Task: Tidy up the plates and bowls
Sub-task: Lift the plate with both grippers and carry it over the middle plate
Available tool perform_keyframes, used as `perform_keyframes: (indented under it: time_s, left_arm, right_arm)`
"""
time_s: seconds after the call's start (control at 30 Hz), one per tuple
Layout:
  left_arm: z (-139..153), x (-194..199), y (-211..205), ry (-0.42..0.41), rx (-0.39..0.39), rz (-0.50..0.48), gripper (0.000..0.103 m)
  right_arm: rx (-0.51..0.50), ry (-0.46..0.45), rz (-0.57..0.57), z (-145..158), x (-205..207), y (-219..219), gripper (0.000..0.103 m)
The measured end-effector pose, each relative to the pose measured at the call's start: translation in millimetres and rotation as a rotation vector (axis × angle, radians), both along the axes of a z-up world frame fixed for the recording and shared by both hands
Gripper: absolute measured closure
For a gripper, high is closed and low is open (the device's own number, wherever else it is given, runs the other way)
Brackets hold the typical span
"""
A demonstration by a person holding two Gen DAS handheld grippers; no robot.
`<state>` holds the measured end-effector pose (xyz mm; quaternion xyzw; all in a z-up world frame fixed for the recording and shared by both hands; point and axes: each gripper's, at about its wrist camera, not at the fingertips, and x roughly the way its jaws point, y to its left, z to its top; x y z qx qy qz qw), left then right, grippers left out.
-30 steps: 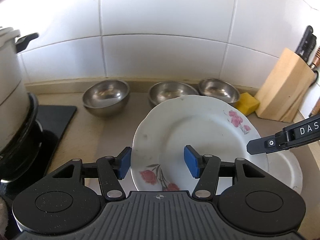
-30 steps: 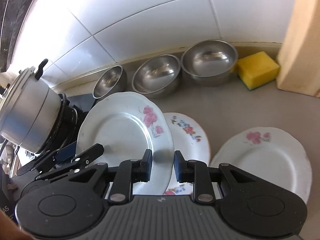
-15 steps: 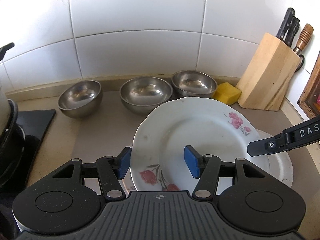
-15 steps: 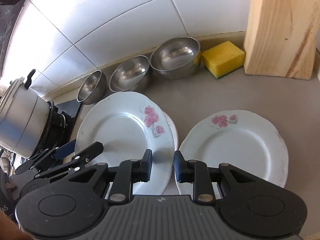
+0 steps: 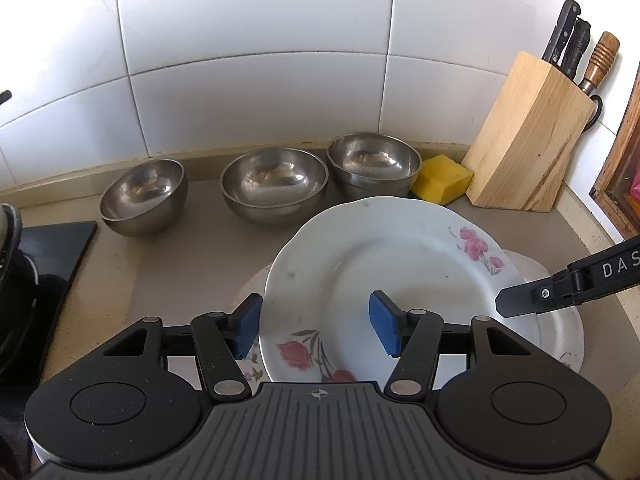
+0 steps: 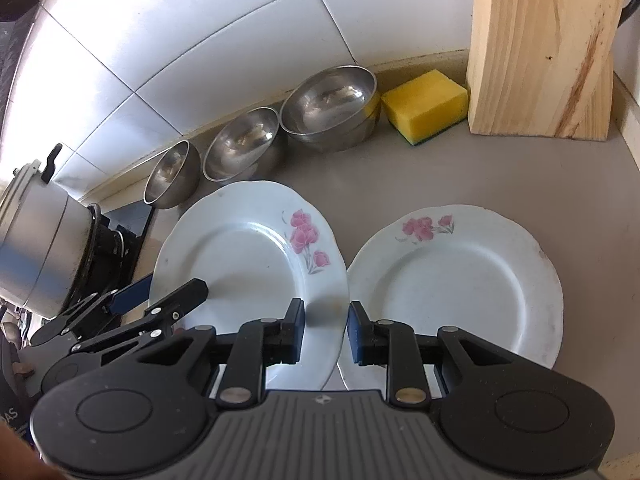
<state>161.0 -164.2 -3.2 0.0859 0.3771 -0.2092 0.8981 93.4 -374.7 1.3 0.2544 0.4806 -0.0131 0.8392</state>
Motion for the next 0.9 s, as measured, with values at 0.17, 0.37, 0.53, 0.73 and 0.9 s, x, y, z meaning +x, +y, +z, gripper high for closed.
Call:
perform_keyframes:
  time_s: [0.17, 0.37, 0.53, 0.73, 0.9]
  left_arm:
    - [-5.3, 6.9, -1.8, 0.016, 0.005, 0.007, 0.044]
    - [-11.4, 14.2, -0.8, 0.031, 0.009, 0.017, 0.044]
    - [-15.8, 20.5, 0.3, 0.036, 0.013, 0.021, 0.044]
    - [-24.4, 29.9, 0.7, 0.052, 0.014, 0.028, 0.043]
    - [-33.9, 36.2, 1.2, 0.073, 0.013, 0.035, 0.043]
  right_arm:
    - [0.001, 0.019, -0.006, -6.1, 4.5, -1.0, 0.097]
    - [0.007, 0.035, -0.003, -12.5, 13.1, -0.3, 0.097]
    - [0.011, 0.048, -0.001, -18.0, 19.7, -0.2, 0.097]
    - [0.004, 0.059, -0.001, -23.6, 28.7, 0.4, 0.096]
    - [-0.009, 0.078, -0.001, -30.6, 36.7, 3.6, 0.096]
